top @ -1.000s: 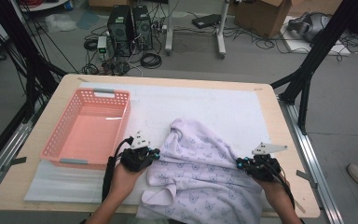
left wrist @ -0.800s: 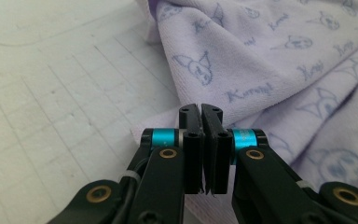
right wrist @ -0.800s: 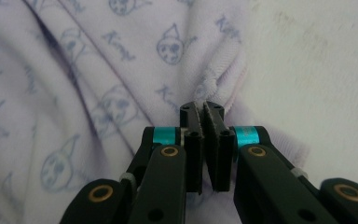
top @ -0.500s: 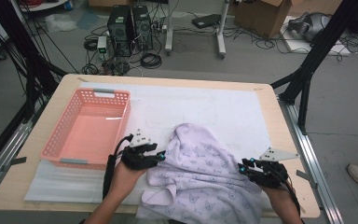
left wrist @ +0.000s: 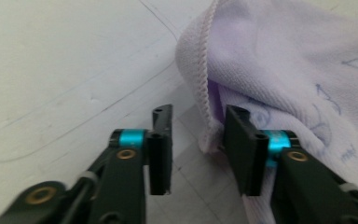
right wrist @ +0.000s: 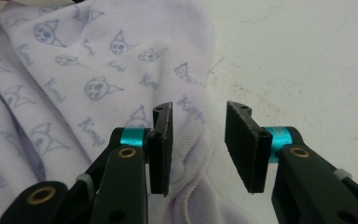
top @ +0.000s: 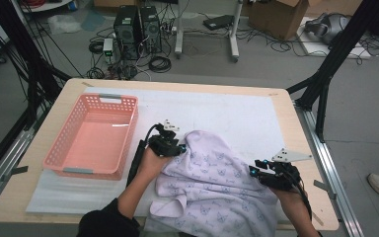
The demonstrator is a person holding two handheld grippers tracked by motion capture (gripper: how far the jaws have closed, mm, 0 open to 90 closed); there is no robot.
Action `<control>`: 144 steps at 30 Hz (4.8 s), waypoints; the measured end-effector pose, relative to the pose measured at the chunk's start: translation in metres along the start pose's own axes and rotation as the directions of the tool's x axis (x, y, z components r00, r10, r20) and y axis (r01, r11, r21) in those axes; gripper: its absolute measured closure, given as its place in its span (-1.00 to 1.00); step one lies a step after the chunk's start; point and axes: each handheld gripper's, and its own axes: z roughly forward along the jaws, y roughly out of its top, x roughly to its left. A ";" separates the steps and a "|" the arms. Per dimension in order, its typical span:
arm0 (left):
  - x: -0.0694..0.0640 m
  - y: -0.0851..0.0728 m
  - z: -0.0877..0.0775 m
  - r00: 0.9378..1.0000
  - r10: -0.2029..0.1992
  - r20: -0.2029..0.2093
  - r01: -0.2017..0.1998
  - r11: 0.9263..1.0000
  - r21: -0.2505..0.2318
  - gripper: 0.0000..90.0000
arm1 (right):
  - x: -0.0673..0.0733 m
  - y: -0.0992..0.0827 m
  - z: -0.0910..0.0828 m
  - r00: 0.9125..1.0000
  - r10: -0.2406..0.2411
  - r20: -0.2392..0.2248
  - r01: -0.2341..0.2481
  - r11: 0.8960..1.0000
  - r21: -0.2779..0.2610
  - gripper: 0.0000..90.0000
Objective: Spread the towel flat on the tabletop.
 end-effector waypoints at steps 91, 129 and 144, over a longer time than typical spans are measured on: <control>0.039 -0.005 -0.014 0.949 -0.224 -0.222 0.196 0.970 -0.141 0.95 | -0.100 0.042 0.091 0.983 0.182 0.038 -0.184 0.982 0.053 0.27; 0.034 0.000 0.013 0.962 -0.203 -0.182 0.187 0.977 -0.103 0.92 | -0.120 0.044 0.085 0.942 0.300 0.148 -0.313 0.947 0.074 0.32; 0.020 -0.026 -0.030 0.978 -0.164 -0.125 0.161 0.986 -0.030 0.92 | -0.080 0.015 0.035 0.991 0.129 -0.040 -0.115 0.962 0.246 0.62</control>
